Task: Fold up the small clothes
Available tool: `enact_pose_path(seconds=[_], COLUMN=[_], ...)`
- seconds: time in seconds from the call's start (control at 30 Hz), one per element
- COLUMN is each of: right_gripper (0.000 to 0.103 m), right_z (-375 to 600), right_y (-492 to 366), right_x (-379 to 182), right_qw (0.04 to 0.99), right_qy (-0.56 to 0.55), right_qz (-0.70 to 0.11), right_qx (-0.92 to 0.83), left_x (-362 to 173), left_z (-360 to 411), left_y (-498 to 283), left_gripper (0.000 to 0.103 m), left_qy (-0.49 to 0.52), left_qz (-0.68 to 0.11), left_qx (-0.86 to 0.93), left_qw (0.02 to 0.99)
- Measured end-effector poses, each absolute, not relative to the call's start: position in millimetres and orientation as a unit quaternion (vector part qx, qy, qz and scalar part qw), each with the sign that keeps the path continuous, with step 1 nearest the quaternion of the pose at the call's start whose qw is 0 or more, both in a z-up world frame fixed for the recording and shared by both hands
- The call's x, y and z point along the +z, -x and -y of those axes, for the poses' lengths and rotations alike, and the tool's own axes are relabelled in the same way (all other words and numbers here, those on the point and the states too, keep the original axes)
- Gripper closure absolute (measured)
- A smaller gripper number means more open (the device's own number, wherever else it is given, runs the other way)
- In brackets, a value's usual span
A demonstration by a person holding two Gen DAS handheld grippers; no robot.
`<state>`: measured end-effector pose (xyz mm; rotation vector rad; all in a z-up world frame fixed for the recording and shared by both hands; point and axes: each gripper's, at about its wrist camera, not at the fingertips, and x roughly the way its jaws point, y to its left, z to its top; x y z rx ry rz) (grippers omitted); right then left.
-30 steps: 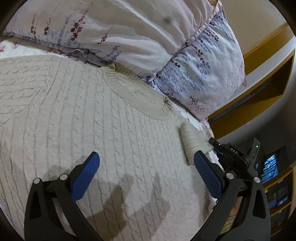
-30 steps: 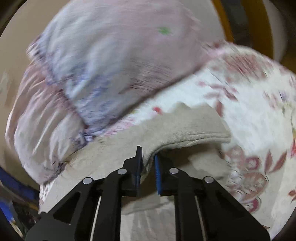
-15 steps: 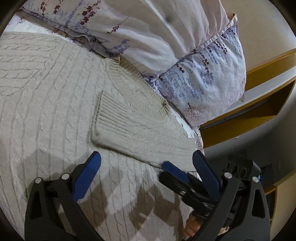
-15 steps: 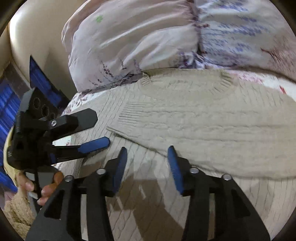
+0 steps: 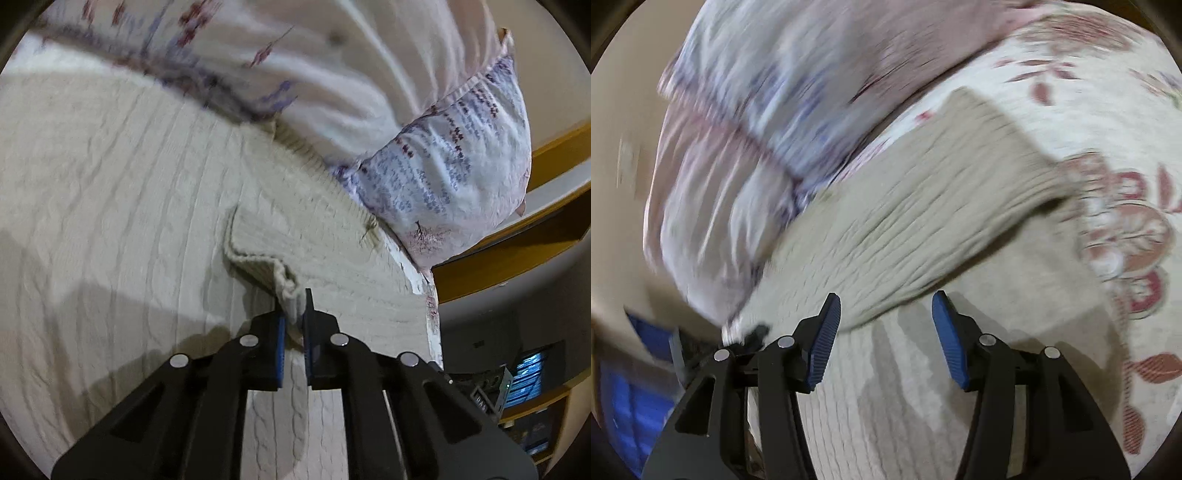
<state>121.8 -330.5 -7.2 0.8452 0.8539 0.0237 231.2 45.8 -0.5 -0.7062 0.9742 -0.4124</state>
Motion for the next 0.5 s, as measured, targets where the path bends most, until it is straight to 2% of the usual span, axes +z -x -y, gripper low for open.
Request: enact_pose_path(seconds=[0.17,0.27,0.3,0.33,0.37,0.5], right_gripper=[0.053,0.062,0.074,0.093,0.096,0.096], right_z=[354.5,356.2,354.1,351.4,349.8,338.8], right_y=[-117.2,-121.6,-124.3,-126.9,-126.3,-122.1], right_x=[-4.1,-6.4,-6.5,-6.7,-6.4,1.2], right_qw=[0.832,0.835,0.837,0.842,0.845,0.859], right_qy=[-0.412,-0.404,-0.396,-0.383,-0.374,-0.335], right_qz=[-0.369,-0.371,-0.373,-0.376,-0.376,-0.376], right_qx=[-0.043,-0.052,-0.057,-0.063,-0.069,-0.087], left_x=[23.8,18.7,16.9,14.4,11.4,5.5], left_z=[-63.7,-73.9,-75.1,-75.3,-74.6,-75.8], left_y=[-220.1,-217.6,-217.4,-217.3,-216.8,-214.7], left_gripper=[0.096,0.096,0.096,0.096,0.095,0.090], left_qy=[0.283,0.275,0.271,0.262,0.250,0.222], left_qz=[-0.413,-0.423,-0.426,-0.430,-0.435,-0.445], left_qx=[-0.166,-0.147,-0.143,-0.138,-0.131,-0.101], left_qw=[0.849,0.851,0.851,0.853,0.855,0.862])
